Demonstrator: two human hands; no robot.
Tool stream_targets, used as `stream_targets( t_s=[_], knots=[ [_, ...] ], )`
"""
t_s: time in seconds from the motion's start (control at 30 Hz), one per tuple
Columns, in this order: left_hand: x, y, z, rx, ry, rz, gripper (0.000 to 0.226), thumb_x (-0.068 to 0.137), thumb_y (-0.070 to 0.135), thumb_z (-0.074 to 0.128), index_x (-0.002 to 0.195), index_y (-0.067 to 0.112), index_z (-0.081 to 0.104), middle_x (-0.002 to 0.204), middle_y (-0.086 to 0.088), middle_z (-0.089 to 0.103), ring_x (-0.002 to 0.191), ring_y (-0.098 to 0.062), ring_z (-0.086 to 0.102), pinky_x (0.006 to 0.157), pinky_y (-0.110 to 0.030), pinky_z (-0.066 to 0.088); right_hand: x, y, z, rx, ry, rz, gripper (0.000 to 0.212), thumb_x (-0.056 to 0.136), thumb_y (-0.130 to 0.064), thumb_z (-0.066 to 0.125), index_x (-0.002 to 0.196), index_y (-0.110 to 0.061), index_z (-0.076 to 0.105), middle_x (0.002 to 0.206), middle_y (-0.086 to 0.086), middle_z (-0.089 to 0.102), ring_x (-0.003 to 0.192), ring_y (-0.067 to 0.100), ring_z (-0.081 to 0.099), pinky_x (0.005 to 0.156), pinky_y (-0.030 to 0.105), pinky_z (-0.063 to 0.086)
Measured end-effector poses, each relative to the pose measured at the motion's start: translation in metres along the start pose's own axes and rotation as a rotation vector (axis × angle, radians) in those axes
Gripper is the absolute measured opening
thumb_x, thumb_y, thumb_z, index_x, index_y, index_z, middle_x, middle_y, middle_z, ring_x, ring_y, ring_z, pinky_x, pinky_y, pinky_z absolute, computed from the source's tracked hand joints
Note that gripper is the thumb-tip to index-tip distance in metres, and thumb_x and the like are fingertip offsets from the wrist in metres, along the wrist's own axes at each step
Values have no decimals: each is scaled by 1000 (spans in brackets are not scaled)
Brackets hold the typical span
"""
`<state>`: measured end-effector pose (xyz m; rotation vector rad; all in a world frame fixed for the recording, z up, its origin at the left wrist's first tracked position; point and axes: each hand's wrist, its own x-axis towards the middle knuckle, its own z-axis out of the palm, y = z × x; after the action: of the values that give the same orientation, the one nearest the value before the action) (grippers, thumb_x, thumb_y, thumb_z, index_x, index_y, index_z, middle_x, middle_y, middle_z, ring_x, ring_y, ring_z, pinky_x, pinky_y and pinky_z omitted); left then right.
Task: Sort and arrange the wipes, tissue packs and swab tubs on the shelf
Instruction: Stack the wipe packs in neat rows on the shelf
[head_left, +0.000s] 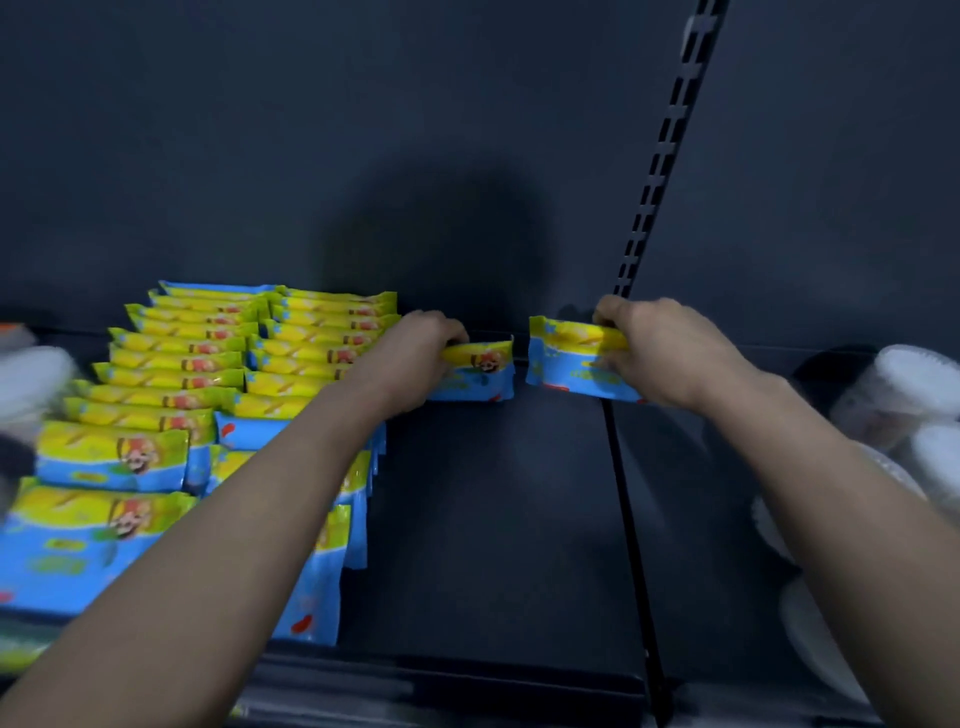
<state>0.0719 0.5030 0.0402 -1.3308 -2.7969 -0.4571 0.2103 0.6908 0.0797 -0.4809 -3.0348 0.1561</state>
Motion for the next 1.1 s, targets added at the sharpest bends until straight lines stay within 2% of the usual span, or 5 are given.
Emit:
stream_targets(
  t_s=[0.37,0.5,0.6,0.83,1.1],
  knots=[
    [44,-36,0,92,-142,103,52,78,3,62,127,14,49,116,-12,51,109,-29,45,91,-34,38,22,-26,15,52,-60,77,26,85,-27,63,108,-26,51,100,7,62,93,33,56,79,35,45],
    [46,-54,-6,85,-100,145,39,74,5,69,106,9,48,110,-10,55,102,-28,50,81,-38,42,32,-44,27,0,-41,87,23,88,-23,60,108,-27,50,100,3,63,99,29,55,79,33,30],
    [52,-58,-7,36,-60,215,25,78,3,65,97,10,51,100,-7,53,94,-27,51,79,-41,44,34,-54,32,-9,-23,138,27,87,-21,58,112,-29,51,104,5,65,100,31,56,82,35,33],
    [54,-70,-3,-157,-107,234,27,86,10,62,113,10,62,103,-10,56,95,-27,54,84,-36,44,31,-76,41,142,-56,194,34,85,-23,65,118,-28,56,107,8,62,96,30,58,80,31,45],
    [45,-68,-6,-183,25,136,13,86,13,60,96,7,55,91,-11,61,86,-29,55,75,-40,46,49,-89,45,146,-13,49,29,82,-16,67,110,-22,61,98,-2,40,103,26,49,87,30,40]
  ],
)
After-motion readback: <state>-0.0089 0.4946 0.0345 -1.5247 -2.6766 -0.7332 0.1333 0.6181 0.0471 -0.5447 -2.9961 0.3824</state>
